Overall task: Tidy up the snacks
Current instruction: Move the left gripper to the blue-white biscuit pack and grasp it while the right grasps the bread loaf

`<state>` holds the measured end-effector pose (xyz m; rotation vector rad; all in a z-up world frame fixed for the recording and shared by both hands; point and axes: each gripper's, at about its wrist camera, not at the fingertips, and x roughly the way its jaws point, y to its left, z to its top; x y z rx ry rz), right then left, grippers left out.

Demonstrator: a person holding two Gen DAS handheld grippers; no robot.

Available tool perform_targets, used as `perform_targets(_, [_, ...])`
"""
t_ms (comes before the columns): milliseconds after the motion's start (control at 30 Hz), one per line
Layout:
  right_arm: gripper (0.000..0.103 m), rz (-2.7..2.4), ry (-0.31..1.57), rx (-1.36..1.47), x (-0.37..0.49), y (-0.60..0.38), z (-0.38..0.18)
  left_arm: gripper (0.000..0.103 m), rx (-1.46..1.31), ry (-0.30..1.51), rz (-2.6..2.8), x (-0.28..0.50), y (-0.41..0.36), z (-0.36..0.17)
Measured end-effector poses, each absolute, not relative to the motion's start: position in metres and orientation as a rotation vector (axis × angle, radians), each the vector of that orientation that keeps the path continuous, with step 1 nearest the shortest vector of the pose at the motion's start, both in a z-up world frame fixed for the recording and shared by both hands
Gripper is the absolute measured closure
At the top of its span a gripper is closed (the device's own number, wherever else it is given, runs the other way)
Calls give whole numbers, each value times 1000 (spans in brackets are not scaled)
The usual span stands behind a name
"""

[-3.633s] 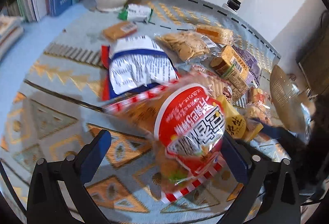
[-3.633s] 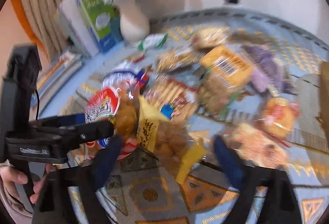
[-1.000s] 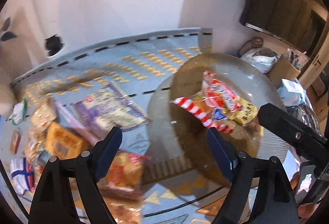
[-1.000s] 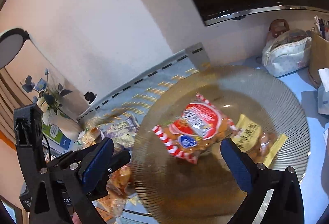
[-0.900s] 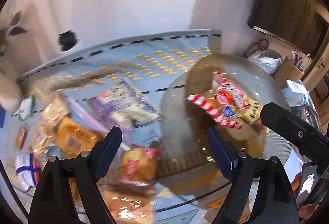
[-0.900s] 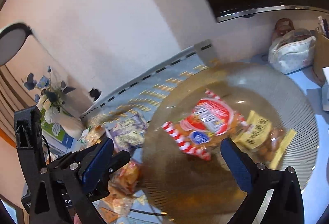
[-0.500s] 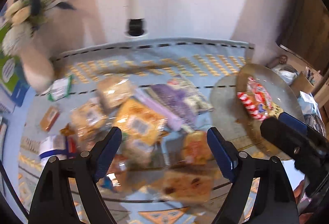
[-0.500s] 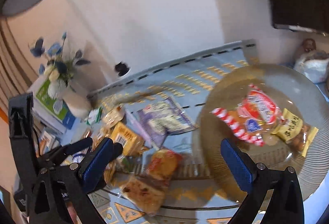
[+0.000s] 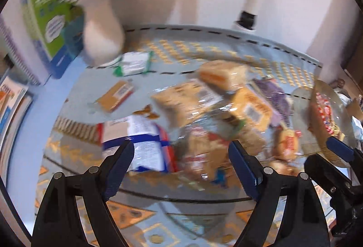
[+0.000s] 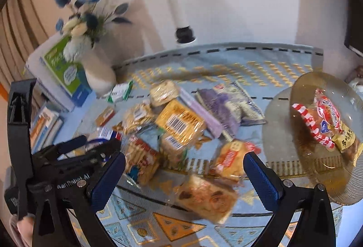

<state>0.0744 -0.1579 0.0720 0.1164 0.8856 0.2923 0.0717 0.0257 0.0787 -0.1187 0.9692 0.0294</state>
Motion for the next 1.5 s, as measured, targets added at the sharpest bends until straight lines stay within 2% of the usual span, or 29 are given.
perform_targets(267, [0, 290, 937, 79, 70, -130, 50, 19, -109, 985, 113, 59, 67, 60])
perform_targets(667, [0, 192, 1020, 85, 73, -135, 7, 19, -118, 1037, 150, 56, 89, 26])
perform_targets(1200, [0, 126, 982, 9, 77, -136, -1, 10, -171, 1042, 143, 60, 101, 10])
perform_targets(1500, [0, 83, 922, 53, 62, -158, -7, 9, -94, 1042, 166, 64, 91, 7])
